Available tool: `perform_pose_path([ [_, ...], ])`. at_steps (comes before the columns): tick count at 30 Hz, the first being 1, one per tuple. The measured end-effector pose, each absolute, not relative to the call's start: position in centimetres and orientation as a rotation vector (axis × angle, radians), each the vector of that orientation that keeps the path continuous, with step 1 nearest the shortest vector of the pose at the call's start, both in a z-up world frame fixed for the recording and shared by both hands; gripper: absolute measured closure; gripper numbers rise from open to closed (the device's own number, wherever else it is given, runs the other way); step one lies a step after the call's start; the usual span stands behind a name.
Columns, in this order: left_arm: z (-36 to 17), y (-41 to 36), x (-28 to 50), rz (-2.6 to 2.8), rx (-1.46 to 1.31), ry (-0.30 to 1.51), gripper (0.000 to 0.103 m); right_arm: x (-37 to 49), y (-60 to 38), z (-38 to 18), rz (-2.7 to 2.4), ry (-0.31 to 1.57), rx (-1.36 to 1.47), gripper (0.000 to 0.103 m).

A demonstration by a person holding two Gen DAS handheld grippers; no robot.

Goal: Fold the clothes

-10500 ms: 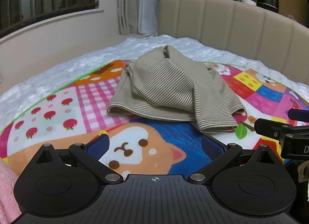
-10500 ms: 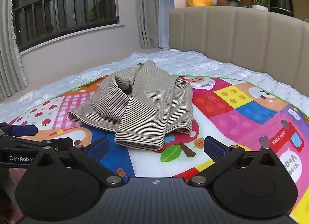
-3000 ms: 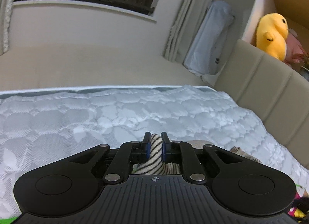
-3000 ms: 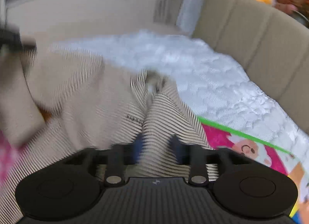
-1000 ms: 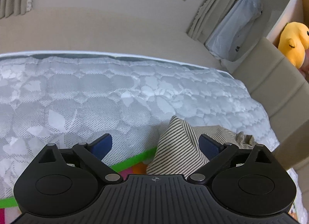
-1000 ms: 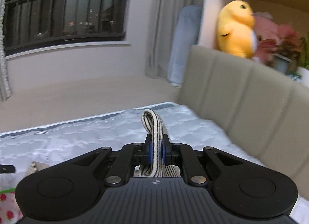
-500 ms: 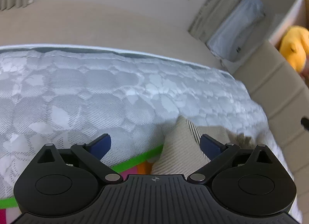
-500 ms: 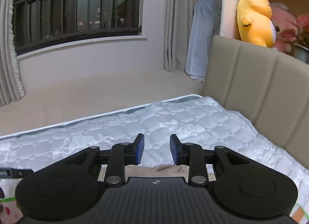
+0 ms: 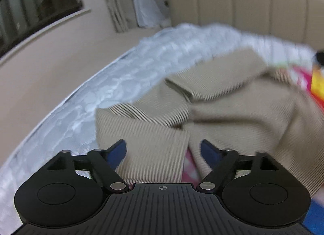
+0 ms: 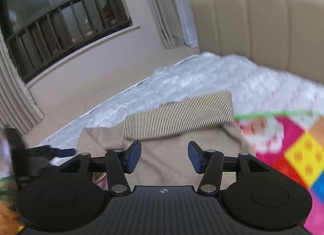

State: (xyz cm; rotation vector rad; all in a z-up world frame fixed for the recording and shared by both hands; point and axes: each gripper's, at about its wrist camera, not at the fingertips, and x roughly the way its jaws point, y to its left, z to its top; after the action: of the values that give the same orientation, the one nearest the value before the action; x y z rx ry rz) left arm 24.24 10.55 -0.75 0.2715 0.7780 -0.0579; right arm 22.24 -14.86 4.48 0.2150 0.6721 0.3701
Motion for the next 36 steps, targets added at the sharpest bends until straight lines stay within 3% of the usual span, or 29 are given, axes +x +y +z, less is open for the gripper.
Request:
perform_pose_path([
  [2, -2.0, 9.2, 24.5, -0.05, 0.335, 0.813, 0.024, 20.7, -16.0, 3.9, 0.373, 0.676, 0.237, 0.047],
  [4, -2.9, 8.5, 24.8, -0.03, 0.391, 0.836, 0.04, 19.4, -17.1, 3.5, 0.369, 0.672, 0.242, 0.046],
  [6, -2.8, 9.3, 25.3, 0.024, 0.403, 0.848, 0.089, 18.1, -18.3, 3.3, 0.368, 0.663, 0.247, 0.045],
  [8, -1.4, 10.9, 25.8, 0.063, 0.36, 0.85, 0.097, 16.9, -19.7, 3.0, 0.362, 0.646, 0.248, 0.041],
  [15, 11.8, 15.9, 28.3, 0.048, 0.008, 0.716, 0.1, 15.5, -22.5, -0.1, 0.326, 0.661, 0.326, 0.04],
  [19, 18.2, 15.0, 30.2, -0.055, -0.199, 0.643, 0.1, 14.9, -22.9, -1.4, 0.327, 0.668, 0.321, 0.04],
  [23, 18.7, 12.6, 33.5, -0.139, -0.433, 0.708, 0.1, 14.6, -22.8, -2.2, 0.336, 0.651, 0.27, 0.036],
  [26, 17.3, 8.8, 34.6, -0.107, -0.259, 0.718, 0.099, 14.2, -22.4, -2.6, 0.349, 0.632, 0.198, 0.033],
  [29, 13.9, 5.5, 33.8, -0.069, 0.003, 0.707, 0.083, 14.1, -22.5, -2.8, 0.352, 0.625, 0.171, 0.031],
  [31, 11.0, 4.0, 32.6, -0.074, 0.164, 0.737, 0.063, 14.5, -22.9, -2.8, 0.338, 0.633, 0.199, 0.029],
  [32, 9.5, 3.3, 32.0, -0.076, 0.248, 0.753, 0.045, 14.7, -23.2, -2.9, 0.331, 0.637, 0.213, 0.029],
  [35, 4.9, 2.6, 29.5, -0.103, 0.558, 0.813, 0.04, 14.6, -23.8, -2.6, 0.32, 0.625, 0.234, 0.029],
  [36, 3.7, 2.6, 28.4, -0.114, 0.648, 0.821, 0.034, 14.5, -23.9, -2.5, 0.317, 0.62, 0.233, 0.029],
])
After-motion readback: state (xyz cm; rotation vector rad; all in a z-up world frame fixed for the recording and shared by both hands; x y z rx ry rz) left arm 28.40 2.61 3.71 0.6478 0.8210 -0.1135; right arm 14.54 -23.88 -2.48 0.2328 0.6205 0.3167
